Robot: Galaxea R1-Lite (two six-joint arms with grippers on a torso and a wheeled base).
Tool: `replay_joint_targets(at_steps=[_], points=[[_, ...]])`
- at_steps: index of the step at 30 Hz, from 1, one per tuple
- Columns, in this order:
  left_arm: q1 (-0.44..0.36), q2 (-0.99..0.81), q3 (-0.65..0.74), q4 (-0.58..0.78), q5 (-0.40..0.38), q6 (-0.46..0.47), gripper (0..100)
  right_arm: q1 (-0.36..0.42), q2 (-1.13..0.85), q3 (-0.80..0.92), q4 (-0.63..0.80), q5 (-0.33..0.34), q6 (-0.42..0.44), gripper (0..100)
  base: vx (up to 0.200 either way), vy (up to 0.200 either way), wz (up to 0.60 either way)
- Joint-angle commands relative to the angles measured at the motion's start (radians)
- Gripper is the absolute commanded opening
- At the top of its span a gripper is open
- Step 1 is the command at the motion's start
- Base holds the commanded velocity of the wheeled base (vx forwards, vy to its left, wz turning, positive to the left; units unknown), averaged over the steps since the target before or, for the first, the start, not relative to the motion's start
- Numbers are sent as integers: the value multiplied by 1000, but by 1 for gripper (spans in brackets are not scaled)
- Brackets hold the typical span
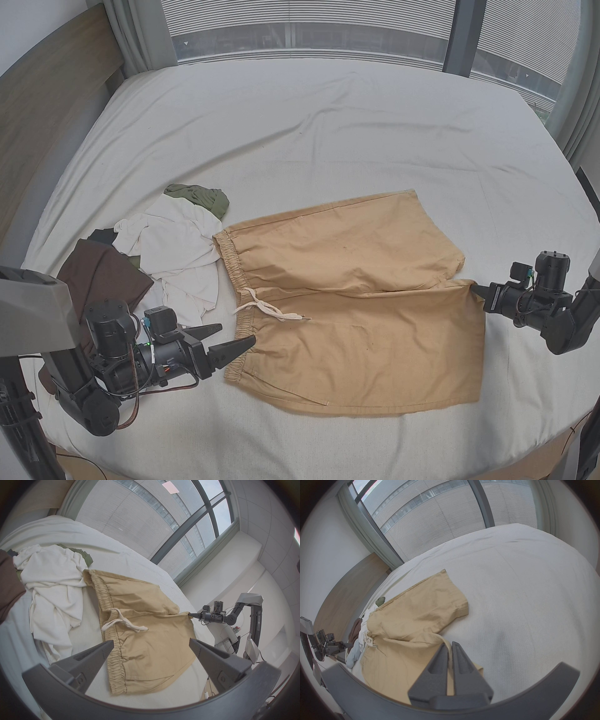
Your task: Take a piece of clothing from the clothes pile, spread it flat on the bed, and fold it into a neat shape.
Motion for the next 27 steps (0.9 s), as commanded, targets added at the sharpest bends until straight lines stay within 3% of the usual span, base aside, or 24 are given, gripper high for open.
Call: replay_joint_targets(at_steps=[1,5,6,27], points=[[-1,11,16,0,0,-2,100,-1,31,-2,-7,0,0,0,0,0,0],[0,19,35,0,0,-5,100,-1,31,-5,-8,-1,0,0,0,0,0],[0,21,39,2,-2,-5,100,-1,31,-8,-10,-1,1,100,0,0,0],[-1,106,103,3,4,-7,100,4,-79,-20,-14,-38,10,100,0,0,0]])
